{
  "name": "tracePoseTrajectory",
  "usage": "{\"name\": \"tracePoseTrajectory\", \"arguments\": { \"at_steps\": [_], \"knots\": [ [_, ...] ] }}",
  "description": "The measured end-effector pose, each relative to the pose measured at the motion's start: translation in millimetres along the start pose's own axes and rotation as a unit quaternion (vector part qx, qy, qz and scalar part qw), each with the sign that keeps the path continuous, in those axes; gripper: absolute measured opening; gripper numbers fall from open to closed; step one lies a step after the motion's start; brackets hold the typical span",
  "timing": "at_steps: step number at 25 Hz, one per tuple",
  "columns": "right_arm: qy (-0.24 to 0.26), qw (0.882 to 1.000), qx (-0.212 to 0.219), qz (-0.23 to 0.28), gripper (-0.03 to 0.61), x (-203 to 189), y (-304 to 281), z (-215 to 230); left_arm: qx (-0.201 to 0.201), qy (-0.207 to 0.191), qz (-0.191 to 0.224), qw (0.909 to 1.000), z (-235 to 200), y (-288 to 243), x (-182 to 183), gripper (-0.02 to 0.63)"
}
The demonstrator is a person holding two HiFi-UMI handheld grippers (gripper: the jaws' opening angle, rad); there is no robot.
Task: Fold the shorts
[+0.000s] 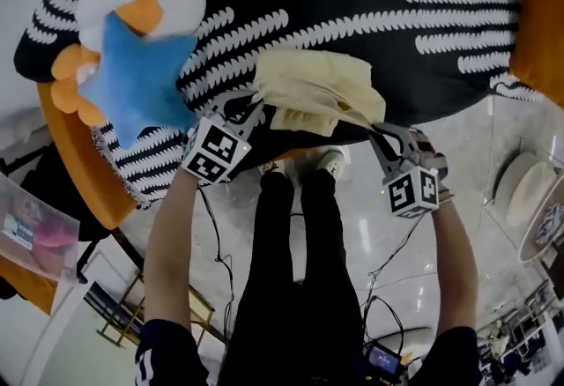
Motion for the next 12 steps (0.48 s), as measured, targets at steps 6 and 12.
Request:
{"name": "tracePoseTrajectory", "arguments": {
  "at_steps": [6, 12],
  "knots": [
    [0.044, 0.998, -0.012, -0.047, 0.038, -24.4, -35.8, -45.0, -0.005, -0.019, -0.029, 0.9994, 19.1, -16.0, -42.8, 0.032],
    [0.136, 0.986, -0.023, -0.096, 0.052, -44.1, -51.0, -67.1, -0.05, -0.044, -0.112, 0.9915, 35.1, -11.9, -91.3, 0.226]
  ]
}}
Point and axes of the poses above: the fingertips, and each gripper's own axes: y backward along the fingers, z to its right, x out of its top, the point moved 3 cm from there along y, backward along the fingers, and after that the axes turned 1 degree about z, right-handed, at the moved point
